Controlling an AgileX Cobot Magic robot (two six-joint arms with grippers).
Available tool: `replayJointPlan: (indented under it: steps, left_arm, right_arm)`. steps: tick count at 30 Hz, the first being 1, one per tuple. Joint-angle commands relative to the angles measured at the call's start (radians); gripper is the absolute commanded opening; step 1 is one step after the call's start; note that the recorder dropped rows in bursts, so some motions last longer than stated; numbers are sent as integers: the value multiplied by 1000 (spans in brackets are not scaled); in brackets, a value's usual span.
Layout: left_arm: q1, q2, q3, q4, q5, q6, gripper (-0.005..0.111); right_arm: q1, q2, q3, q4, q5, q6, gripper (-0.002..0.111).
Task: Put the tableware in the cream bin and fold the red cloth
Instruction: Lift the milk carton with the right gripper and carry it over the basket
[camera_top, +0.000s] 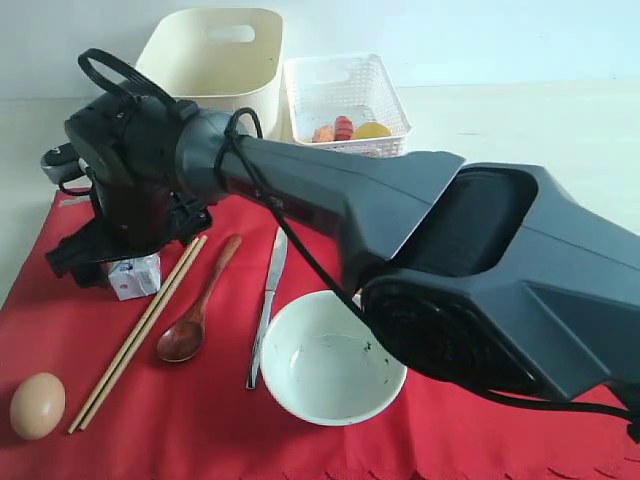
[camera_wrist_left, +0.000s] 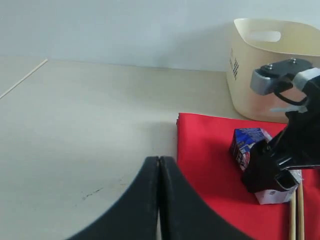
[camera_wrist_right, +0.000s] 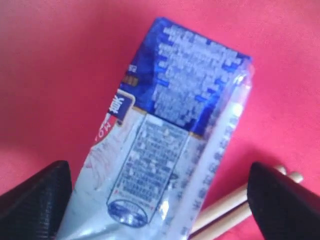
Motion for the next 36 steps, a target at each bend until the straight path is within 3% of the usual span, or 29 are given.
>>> replayJointPlan:
  steps: [1,4,8,9,13,36]
  left_arm:
    - [0,-6,2,-1,-2,0,0]
    - [0,-6,2,-1,-2,0,0]
    - [0,-6,2,-1,-2,0,0]
    - [0,-6,2,-1,-2,0,0]
    - [0,-6,2,-1,-2,-2,0]
    - [0,-6,2,-1,-2,-1,0]
  right_arm:
    - [1,-1,-7,-10,-47,1,86]
    - [1,-1,-7,-13,-54,1,76]
    - [1,-1,-7,-19,-48,1,49]
    - [1,-1,-7,-31,-44,1,34]
    - [1,-11,-7,-28,-40,1,2]
    - [-1,-333,-7,-11,-37,-116,0]
